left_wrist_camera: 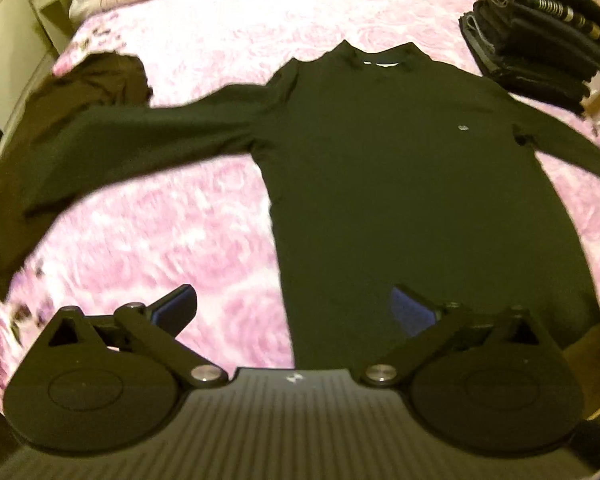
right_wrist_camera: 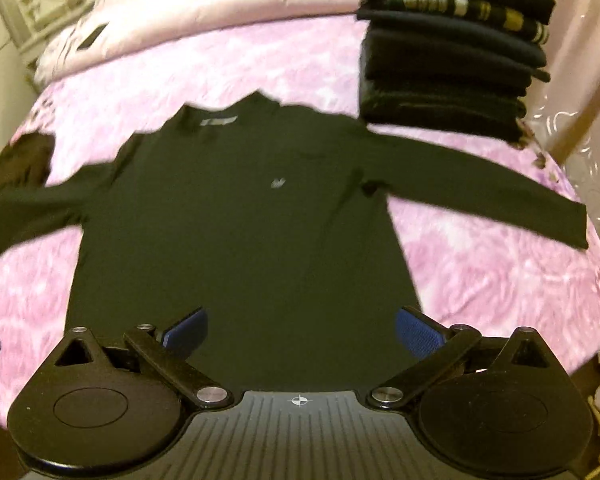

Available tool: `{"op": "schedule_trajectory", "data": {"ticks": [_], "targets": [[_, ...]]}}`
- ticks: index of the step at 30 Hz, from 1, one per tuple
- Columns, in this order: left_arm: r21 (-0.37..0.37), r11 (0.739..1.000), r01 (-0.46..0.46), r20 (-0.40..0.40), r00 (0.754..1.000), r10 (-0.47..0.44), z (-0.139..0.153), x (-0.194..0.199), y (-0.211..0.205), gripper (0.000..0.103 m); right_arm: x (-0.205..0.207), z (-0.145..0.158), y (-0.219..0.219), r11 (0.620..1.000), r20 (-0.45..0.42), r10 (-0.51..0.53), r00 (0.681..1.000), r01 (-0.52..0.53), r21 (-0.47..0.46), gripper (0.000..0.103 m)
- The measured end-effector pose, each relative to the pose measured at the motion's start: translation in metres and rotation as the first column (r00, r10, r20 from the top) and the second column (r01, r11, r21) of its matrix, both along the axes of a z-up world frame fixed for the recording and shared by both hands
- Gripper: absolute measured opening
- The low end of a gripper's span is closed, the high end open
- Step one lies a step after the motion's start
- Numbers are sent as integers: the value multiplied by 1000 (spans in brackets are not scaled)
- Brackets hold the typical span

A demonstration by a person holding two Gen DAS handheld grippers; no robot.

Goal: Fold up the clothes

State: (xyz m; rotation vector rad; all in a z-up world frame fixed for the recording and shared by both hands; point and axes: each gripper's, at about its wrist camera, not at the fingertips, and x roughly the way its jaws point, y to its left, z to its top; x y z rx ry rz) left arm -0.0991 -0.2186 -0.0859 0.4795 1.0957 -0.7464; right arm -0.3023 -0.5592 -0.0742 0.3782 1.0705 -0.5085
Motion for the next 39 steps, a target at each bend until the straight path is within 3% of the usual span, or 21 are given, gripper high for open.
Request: {"op": "schedule_trajectory", "data": {"ticks": [4,8,20,27,39], "targets": [[-28,999,-45,-38,998,44,1,-8,14,101,-7,1,13,1000,-46,19,999,-18,16,102],[-42,997,-68,-17,998,67,4,-20,20,101,-17,0,11,999,-56,31,998,-29,38,102],[-1,990,-142,-24,990,142,16,-91,-13,101,-43,-7,-3,987,-101,154,983,-148,63,102],[30,999,-44,21,999,43,30,-102,-41,101,-47,6,-3,992,-78,116,990,-112,56,102],[42,999,8,39,999,-9,33,-99,-52,101,-34,10,6,992,-93,120,988,-116,48,102]]}}
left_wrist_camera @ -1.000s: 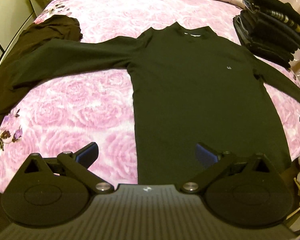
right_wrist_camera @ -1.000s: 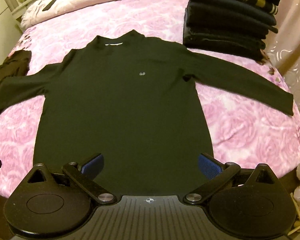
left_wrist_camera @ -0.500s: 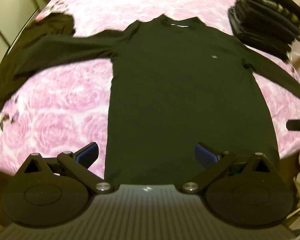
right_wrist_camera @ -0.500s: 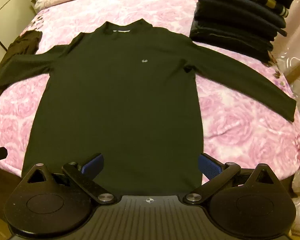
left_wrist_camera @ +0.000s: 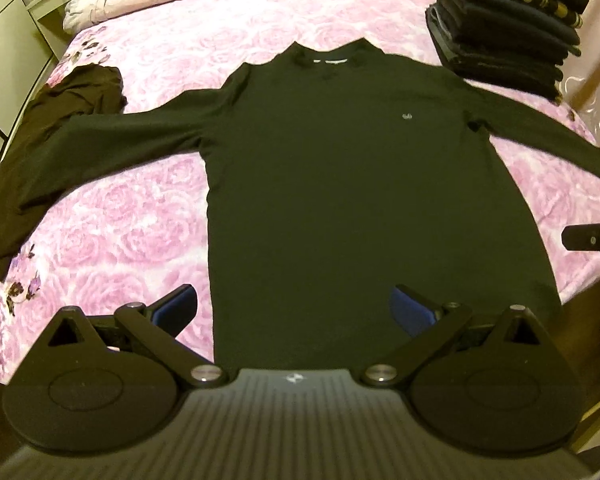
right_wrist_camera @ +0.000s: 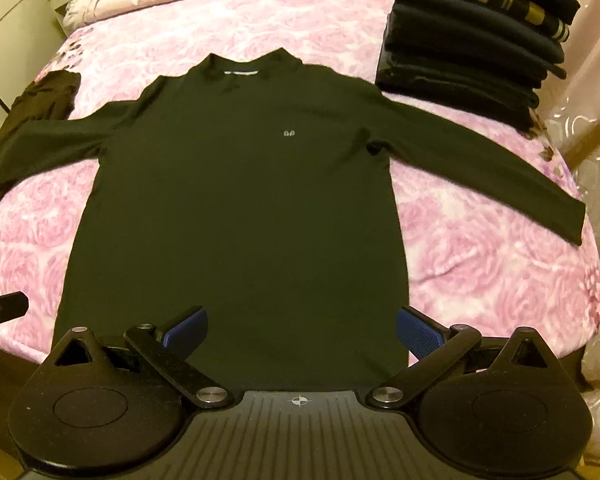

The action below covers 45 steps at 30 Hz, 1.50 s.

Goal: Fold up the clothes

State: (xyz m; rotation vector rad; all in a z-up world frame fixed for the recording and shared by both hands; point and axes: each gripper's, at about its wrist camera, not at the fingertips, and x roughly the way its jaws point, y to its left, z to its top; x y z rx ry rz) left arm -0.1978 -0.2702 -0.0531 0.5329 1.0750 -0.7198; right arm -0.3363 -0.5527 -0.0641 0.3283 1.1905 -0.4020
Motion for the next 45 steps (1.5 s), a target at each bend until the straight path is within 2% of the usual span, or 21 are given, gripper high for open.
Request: {"op": "schedule_trajectory", "data": {"ticks": [14,29,33,36,38,41,45], "targets": [[8,1000,-4,-4,1000,4,-1,8,8,101,13,-3,11,1000,-12,22,1000,-22,-1,103],[17,999,-33,-22,999,33,-6,-4,15,101,7,-13,19,999,-40,49,998,-48,19,102],[13,998,-56,-20,998,56,-5,-5,14,101,8,-12,18,998,-33,69,997,-69,16,103],[9,998,-70,-25,997,70,-3,-5,17,101,14,-11,21,992,-7,126,992,-126,8,102],[3,996,-91,-16,996,91,-1,-2,25,101,27,-8,33,978,38,211,977,-211,-5,103],[10,992,-127,7,992,127,2,11,48,101,47,-4,50,942,104,335,936,-334,-32,102],[33,980,-198,59,979,196,2,48,97,101,84,15,93,867,219,498,839,-486,-110,102]]}}
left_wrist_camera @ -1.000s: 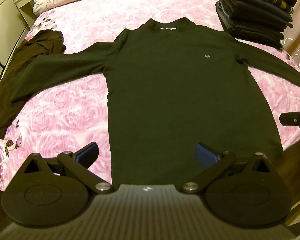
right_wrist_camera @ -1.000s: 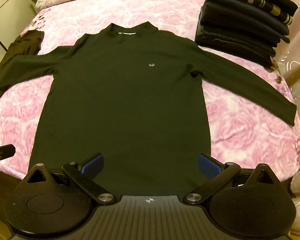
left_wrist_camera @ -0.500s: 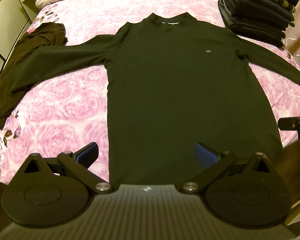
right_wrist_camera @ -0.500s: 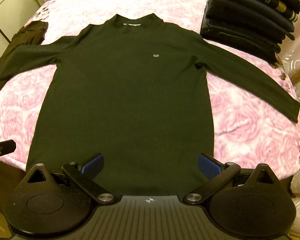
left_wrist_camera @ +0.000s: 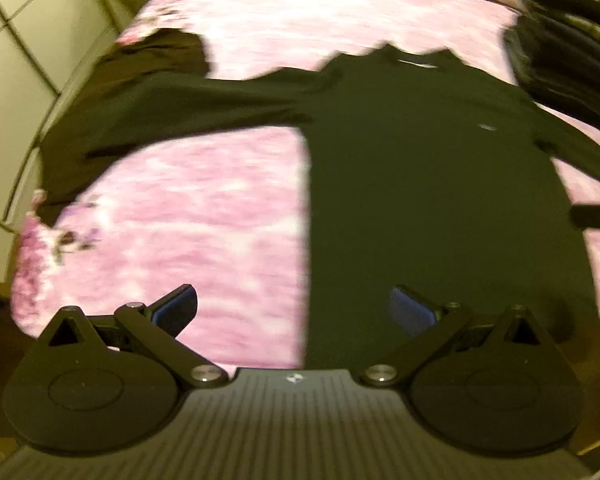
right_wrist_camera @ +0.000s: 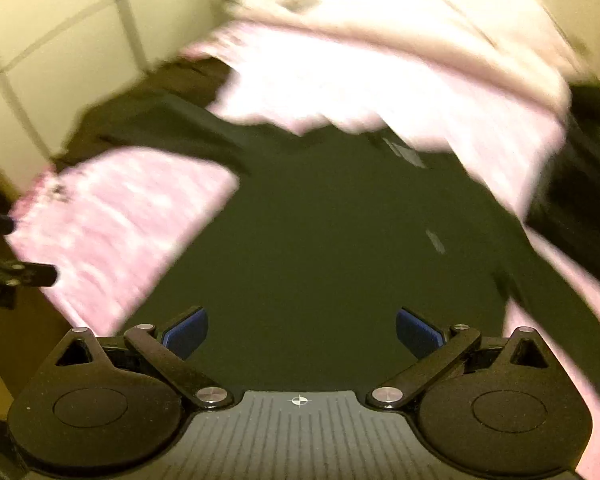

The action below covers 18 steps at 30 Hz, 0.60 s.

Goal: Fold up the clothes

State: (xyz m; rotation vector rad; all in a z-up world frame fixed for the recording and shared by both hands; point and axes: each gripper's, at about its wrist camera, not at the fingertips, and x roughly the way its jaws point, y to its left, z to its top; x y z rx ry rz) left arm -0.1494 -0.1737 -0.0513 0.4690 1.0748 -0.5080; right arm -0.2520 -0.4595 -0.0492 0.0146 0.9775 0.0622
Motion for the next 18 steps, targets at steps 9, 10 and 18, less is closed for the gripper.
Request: {"op": "schedule_trajectory", "data": {"ticks": [9,10,18], "targets": [[103,993,55,193,978,-74,-25,157,115,101,139,-14,169,934,158,346,925,-324,-152,94],[106,991,78,208,973,-98,-30,176,125,101,160,-21,187,923,158,373,914,-349,-162,78],[221,893,391,293,847,-443,-98,287,178,101,323,-133,324,825,135,550,824,-510,-245,40]]}}
